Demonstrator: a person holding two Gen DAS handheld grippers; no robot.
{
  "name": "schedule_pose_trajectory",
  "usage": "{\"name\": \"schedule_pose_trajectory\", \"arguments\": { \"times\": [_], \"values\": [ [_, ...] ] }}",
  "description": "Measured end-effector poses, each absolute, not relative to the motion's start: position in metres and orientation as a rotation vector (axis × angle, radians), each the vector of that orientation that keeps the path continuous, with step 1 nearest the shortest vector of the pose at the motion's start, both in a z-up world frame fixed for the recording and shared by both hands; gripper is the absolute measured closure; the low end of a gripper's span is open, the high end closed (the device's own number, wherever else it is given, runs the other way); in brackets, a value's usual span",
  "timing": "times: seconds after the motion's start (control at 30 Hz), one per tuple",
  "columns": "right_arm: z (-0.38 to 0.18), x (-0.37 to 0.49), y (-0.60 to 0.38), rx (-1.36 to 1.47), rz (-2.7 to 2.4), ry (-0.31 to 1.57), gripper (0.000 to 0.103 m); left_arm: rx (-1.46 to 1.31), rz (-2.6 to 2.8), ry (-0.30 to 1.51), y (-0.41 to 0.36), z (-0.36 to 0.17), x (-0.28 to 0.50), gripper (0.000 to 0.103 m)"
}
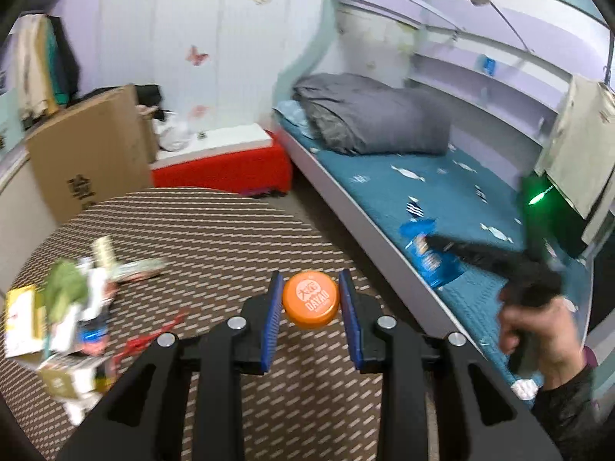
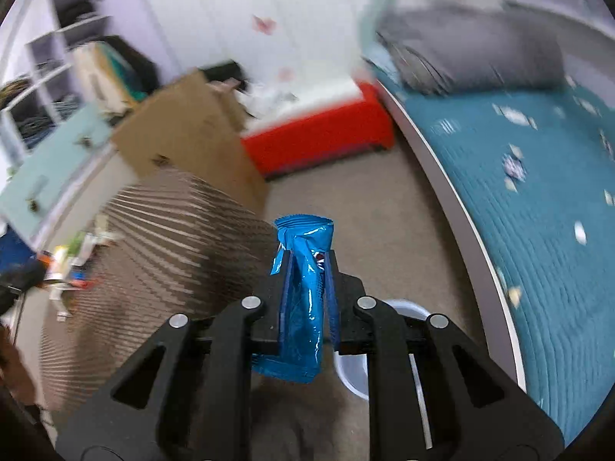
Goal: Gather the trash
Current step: 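Carry the cap and wrapper to the white bin and release them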
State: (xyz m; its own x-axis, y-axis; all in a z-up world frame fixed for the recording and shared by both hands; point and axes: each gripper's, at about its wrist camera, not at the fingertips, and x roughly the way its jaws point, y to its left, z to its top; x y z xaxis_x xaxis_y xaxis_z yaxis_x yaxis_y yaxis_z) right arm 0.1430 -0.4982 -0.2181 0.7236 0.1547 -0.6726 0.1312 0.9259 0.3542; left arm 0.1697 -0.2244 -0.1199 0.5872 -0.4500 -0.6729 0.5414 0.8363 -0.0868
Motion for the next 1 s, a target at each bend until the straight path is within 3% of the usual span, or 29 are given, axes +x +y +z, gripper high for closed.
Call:
{"name": "schedule_pose_trajectory", "arguments": {
  "times": [0.3,0.37,0.4,0.43,0.6,0.9,0.97,1.0],
  "values": [
    [-0.355,0.172,-0.549,0.538,-0.053,0.971,0.084,0.177,-0.668,0.847,-0.316,-0.148,0.192,0.075],
    [-0.376,0.18,-0.557,0.573,-0.056,1.013,0.059,0.183,-0.677,0.875,-0.33,-0.157,0.199,0.075],
    [-0.382,0.179,-0.559,0.582,-0.066,1.019,0.026,0.183,-0.68,0.888,-0.336,-0.161,0.202,0.075],
    [-0.387,0.177,-0.563,0.595,-0.079,1.014,0.02,0.187,-0.68,0.905,-0.343,-0.166,0.206,0.075],
    [-0.374,0.152,-0.583,0.649,-0.117,0.942,0.018,0.221,-0.693,0.963,-0.374,-0.189,0.216,0.075],
    [-0.295,0.109,-0.612,0.649,-0.148,0.722,0.008,0.251,-0.725,1.127,-0.424,-0.234,0.234,0.074],
    [-0.282,0.106,-0.612,0.642,-0.142,0.7,0.008,0.257,-0.692,1.15,-0.428,-0.242,0.24,0.062],
    [-0.279,0.107,-0.614,0.639,-0.138,0.695,0.007,0.26,-0.68,1.164,-0.43,-0.246,0.242,0.036]
  ]
}}
